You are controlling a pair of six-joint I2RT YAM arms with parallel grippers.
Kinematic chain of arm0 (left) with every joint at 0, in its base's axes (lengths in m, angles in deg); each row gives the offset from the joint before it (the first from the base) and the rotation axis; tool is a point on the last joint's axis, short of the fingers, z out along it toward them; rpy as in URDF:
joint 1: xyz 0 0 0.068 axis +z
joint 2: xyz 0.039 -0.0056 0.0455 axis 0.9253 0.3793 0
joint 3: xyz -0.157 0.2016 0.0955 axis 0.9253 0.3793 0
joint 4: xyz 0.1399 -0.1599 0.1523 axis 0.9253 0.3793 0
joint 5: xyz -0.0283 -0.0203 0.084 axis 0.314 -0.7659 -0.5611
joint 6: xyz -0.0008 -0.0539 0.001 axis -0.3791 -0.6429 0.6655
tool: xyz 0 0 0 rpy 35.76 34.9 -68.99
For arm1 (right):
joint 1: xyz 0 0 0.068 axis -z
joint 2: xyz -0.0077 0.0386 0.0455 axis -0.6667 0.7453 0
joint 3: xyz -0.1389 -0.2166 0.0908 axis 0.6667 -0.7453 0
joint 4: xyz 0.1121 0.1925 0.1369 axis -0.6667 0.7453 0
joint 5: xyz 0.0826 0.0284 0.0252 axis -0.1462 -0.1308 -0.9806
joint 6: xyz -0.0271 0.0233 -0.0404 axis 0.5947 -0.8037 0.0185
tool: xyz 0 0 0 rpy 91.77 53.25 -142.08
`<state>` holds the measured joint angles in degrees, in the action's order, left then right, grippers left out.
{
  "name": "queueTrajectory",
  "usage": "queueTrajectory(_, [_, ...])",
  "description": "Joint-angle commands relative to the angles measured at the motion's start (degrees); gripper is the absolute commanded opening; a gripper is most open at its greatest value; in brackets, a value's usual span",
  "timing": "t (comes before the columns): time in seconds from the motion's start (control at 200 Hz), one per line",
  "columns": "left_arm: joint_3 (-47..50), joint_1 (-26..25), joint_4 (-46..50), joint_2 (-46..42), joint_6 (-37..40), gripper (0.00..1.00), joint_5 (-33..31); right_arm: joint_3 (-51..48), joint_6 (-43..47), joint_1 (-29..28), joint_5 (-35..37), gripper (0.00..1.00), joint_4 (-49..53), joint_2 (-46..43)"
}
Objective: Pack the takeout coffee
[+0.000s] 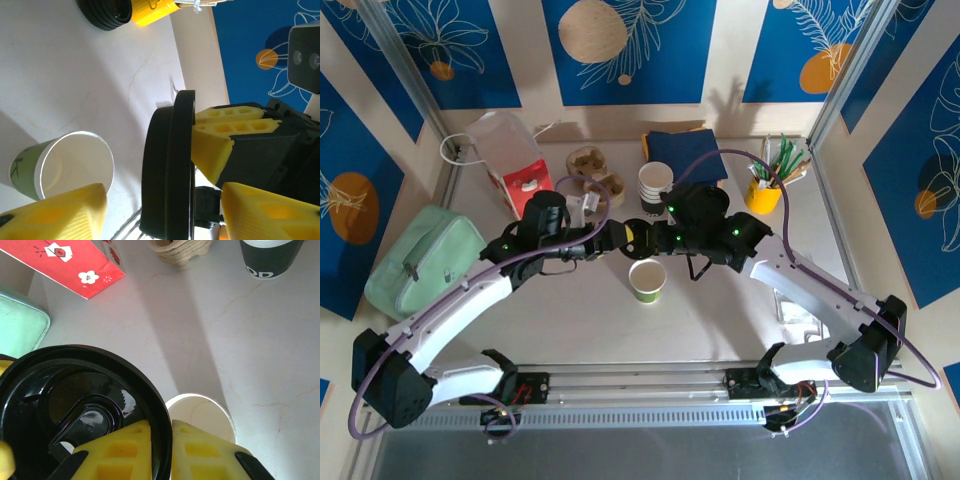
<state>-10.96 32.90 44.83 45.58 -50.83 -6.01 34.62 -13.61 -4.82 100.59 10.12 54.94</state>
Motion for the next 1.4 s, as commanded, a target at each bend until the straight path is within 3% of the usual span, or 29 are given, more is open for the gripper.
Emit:
queueTrajectory(0.0, [0.1,-0.8,-3.7,0.4,-1.0,0.53,2.4,1.8,-1.0,-0.5,-1.1,0.14,-0.3,-1.1])
queueTrajectory(0.14, [0.5,-0.8,-4.7,0.4,-1.3,0.43,2.9,1.8,-1.0,-0.6,-1.4,0.15,-0.3,-1.1])
queueTrajectory(0.645, [2.4,-0.8,-7.7,-1.3,-3.1,0.28,3.4,0.7,0.6,-0.6,-1.8,0.21,-2.0,-2.6])
queueTrajectory(0.95, [2.6,-0.6,-4.6,-4.7,-3.0,0.28,1.7,-1.1,8.4,-0.3,1.0,0.51,-3.9,-8.9])
queueTrajectory(1.065, [1.6,0.1,1.9,-5.6,-3.1,0.27,0.4,-4.3,14.4,0.5,-0.9,0.69,-8.5,-13.8])
queueTrajectory(1.236, [1.5,2.4,7.3,-8.4,-5.4,0.27,0.7,-7.6,28.9,-0.2,-7.7,0.79,-15.5,-17.6])
queueTrajectory(1.396, [0.6,5.8,12.8,-11.0,-8.8,0.27,2.0,-13.4,40.4,-1.4,-0.1,0.85,-26.2,-19.9])
